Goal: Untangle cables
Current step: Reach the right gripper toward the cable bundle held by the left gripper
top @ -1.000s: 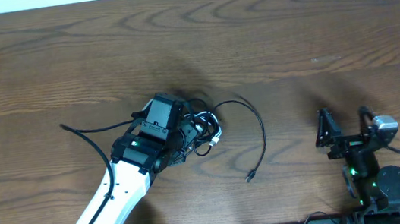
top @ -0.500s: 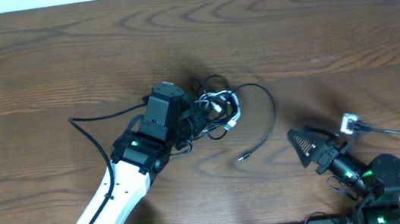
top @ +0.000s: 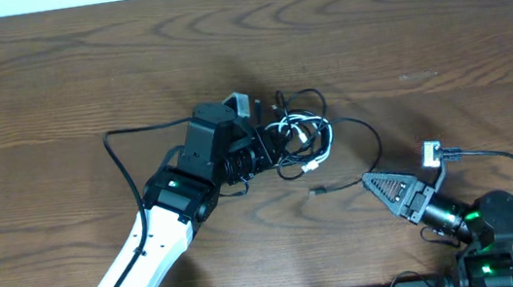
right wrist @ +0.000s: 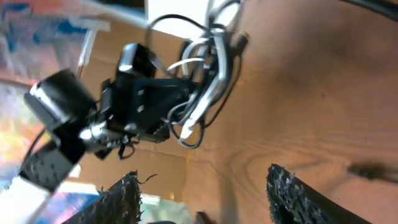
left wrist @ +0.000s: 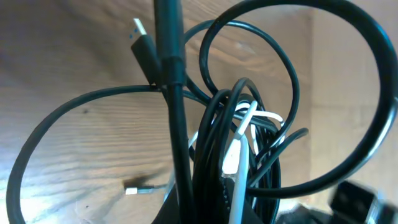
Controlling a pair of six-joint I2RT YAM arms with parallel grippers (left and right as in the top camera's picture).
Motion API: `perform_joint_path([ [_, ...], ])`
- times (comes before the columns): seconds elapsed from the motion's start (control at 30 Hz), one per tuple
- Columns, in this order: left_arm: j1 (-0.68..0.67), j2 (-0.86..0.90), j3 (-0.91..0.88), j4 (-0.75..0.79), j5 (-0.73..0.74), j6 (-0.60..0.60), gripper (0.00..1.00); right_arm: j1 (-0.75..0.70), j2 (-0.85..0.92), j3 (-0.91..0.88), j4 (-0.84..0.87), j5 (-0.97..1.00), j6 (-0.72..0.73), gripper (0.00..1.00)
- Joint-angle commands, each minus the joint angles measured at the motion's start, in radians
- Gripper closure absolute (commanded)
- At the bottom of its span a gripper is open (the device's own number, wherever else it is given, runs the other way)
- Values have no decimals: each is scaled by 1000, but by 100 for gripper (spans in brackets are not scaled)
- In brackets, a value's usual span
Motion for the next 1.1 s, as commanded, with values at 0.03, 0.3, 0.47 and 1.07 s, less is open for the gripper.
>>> perform_joint_path([
  [0.03, -32, -9, 5, 24, 64, 109, 92, 40, 39, 10, -3, 66, 101, 33],
  [0.3, -165, -9, 5, 47, 64, 105, 92, 172, 65, 10, -2, 222, 190, 54],
  [0.47, -252, -9, 5, 96, 65, 105, 92, 261, 65, 10, -5, 323, 179, 82],
  [1.07, -76, -89, 5, 251, 468, 105, 92, 296, 66, 10, -422, 651, -71, 98],
])
